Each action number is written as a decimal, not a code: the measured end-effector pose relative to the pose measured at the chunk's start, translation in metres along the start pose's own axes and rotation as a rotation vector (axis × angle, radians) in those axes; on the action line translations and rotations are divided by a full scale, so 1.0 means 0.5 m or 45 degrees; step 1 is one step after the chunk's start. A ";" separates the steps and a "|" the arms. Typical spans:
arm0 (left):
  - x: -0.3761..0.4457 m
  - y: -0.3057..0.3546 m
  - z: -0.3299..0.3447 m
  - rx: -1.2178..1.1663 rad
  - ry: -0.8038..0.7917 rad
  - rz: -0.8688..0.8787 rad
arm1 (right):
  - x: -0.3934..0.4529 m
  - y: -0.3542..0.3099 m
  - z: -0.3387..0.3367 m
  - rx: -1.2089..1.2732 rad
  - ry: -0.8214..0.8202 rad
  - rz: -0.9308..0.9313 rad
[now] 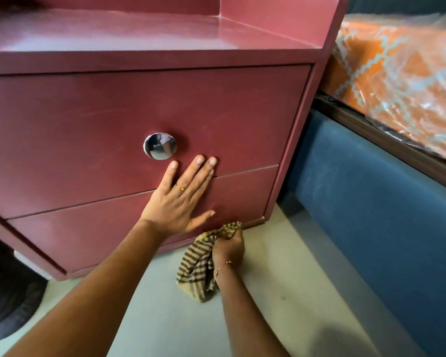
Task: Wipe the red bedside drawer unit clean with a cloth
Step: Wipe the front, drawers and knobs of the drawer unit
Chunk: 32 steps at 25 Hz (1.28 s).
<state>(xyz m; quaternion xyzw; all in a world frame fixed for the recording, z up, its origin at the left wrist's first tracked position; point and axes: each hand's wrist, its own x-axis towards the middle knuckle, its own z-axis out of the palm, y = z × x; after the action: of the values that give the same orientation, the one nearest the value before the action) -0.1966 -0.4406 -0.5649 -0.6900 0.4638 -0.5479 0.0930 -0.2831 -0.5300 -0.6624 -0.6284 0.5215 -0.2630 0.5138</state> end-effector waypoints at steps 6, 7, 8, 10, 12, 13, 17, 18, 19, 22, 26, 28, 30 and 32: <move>0.001 0.002 -0.004 -0.018 -0.006 0.013 | 0.079 0.011 -0.029 0.104 0.134 0.010; 0.002 0.000 -0.005 -0.022 -0.014 0.019 | 0.111 0.016 -0.044 0.111 0.126 0.054; 0.001 -0.001 -0.005 -0.017 -0.027 0.024 | 0.128 0.015 -0.059 0.116 0.095 0.096; -0.003 0.002 -0.004 0.012 -0.031 0.036 | 0.116 0.010 -0.065 0.078 0.046 0.092; 0.001 -0.003 -0.007 -0.005 -0.038 0.037 | 0.047 0.004 -0.022 -0.057 0.023 -0.024; 0.002 -0.004 -0.009 -0.026 -0.045 0.042 | -0.004 0.007 0.009 -0.114 -0.036 -0.105; 0.002 -0.004 -0.020 -0.079 -0.084 0.064 | -0.142 -0.001 0.077 -0.288 -0.270 -0.215; 0.002 -0.010 -0.021 -0.093 -0.087 0.079 | -0.140 -0.002 0.074 -0.323 -0.293 -0.207; 0.001 -0.018 -0.023 -0.122 -0.091 0.111 | -0.128 -0.005 0.063 -0.305 -0.285 -0.176; -0.011 -0.064 -0.033 -0.206 -0.109 0.258 | -0.064 -0.012 0.034 -0.159 -0.133 -0.048; -0.087 -0.142 -0.052 -0.233 -0.179 0.422 | -0.108 -0.024 0.040 -0.252 -0.246 -0.015; -0.107 -0.169 -0.055 -0.234 -0.204 0.501 | -0.187 -0.016 0.103 -0.359 -0.390 -0.104; -0.112 -0.174 -0.058 -0.236 -0.244 0.530 | -0.220 0.060 0.218 -0.573 -0.519 -0.237; -0.108 -0.174 -0.060 -0.210 -0.266 0.528 | -0.272 0.071 0.273 -0.631 -0.707 -0.268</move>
<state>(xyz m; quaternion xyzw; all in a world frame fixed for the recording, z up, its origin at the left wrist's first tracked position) -0.1733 -0.3408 -0.5343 -0.6381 0.6267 -0.4030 0.1942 -0.2216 -0.3507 -0.7127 -0.8308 0.3429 0.0000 0.4383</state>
